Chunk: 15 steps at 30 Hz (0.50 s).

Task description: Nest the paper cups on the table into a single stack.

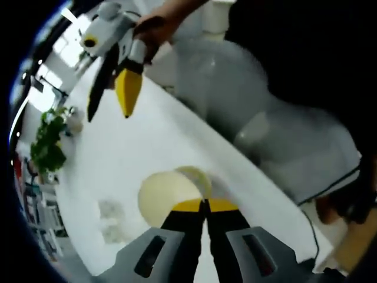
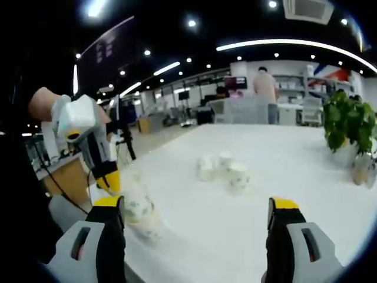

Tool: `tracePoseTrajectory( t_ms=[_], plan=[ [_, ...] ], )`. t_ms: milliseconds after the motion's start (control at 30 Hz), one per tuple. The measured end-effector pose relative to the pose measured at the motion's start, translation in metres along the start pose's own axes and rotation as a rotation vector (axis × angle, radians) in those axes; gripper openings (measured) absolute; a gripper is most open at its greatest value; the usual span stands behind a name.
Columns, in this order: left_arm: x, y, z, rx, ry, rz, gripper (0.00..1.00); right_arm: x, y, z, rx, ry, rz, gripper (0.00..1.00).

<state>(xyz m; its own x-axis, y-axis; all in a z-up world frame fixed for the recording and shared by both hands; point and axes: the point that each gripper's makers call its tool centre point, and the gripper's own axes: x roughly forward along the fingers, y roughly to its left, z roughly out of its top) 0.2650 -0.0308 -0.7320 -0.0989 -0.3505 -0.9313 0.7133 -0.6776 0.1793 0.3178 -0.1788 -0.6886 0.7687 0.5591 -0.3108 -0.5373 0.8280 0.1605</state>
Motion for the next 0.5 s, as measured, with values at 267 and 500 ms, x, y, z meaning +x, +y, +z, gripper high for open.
tracePoseTrajectory(
  t_ms=[267,500],
  plan=[
    [0.010,0.000,-0.002,-0.004,0.016,-0.027,0.00,-0.002,-0.003,-0.002,0.009,-0.003,-0.007,0.99],
    [0.018,0.001,0.000,-0.025,0.011,-0.039,0.00,-0.003,-0.004,-0.004,0.025,-0.007,-0.010,0.99]
  ],
)
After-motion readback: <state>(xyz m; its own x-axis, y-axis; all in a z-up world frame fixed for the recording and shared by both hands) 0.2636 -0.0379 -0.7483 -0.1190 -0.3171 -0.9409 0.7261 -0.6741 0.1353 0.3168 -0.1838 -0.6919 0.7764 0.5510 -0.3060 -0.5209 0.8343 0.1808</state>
